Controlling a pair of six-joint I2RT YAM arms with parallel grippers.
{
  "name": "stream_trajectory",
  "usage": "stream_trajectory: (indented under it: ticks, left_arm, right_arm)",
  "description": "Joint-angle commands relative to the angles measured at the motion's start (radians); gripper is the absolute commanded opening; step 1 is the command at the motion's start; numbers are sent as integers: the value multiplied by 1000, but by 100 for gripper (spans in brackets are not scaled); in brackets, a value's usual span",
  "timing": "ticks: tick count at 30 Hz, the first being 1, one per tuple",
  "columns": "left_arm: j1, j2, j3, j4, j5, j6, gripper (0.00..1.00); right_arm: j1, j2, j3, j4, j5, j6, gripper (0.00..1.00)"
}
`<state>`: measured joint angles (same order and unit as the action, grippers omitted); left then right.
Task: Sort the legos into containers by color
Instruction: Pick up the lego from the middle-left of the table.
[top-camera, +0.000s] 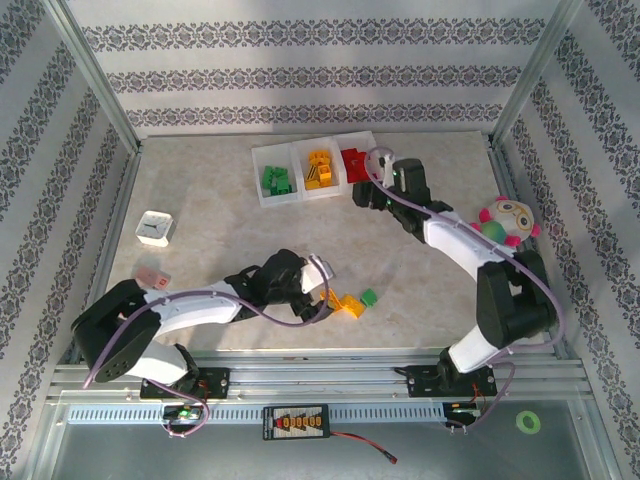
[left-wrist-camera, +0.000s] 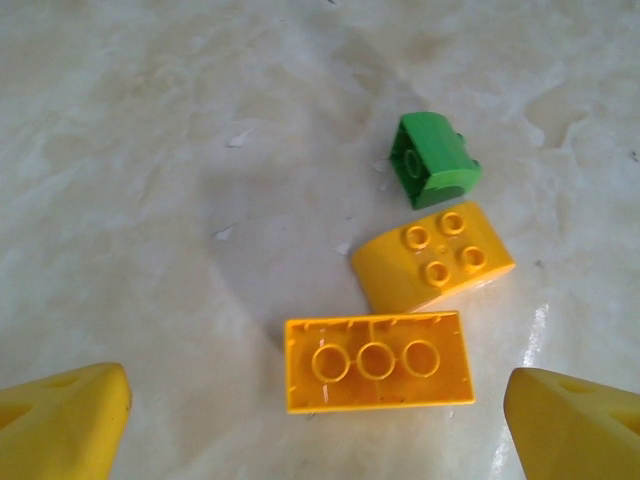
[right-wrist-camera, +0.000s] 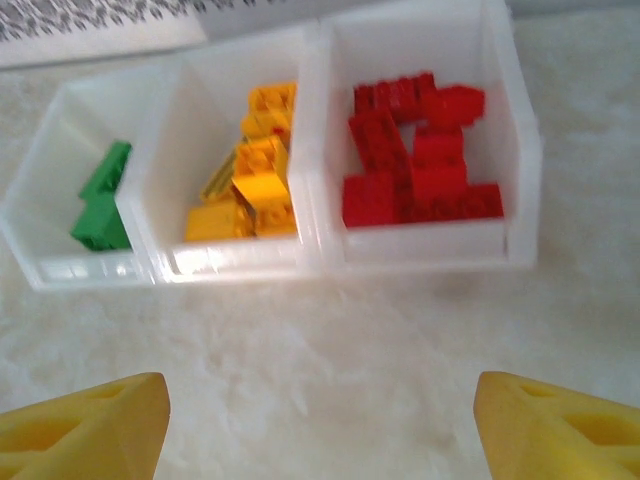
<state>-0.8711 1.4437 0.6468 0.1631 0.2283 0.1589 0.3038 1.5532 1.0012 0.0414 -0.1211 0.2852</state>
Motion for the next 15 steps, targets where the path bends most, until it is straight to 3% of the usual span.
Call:
stream_trajectory:
  ticks: [1, 5, 9, 15]
  left_arm:
    - [-33, 53, 77, -103, 5, 94, 97]
    - [-81, 134, 175, -203, -70, 64, 99]
    - [-114, 231, 304, -367, -178, -54, 99]
    - [-143, 303, 367, -446, -274, -192, 98]
  right_arm:
    - [-2, -71, -76, 25, 29, 2, 80]
    - [-14, -113, -129, 23, 28, -6, 80]
    - [-14, -137, -150, 24, 29, -19, 81]
    - [-21, -147, -159, 19, 21, -26, 81]
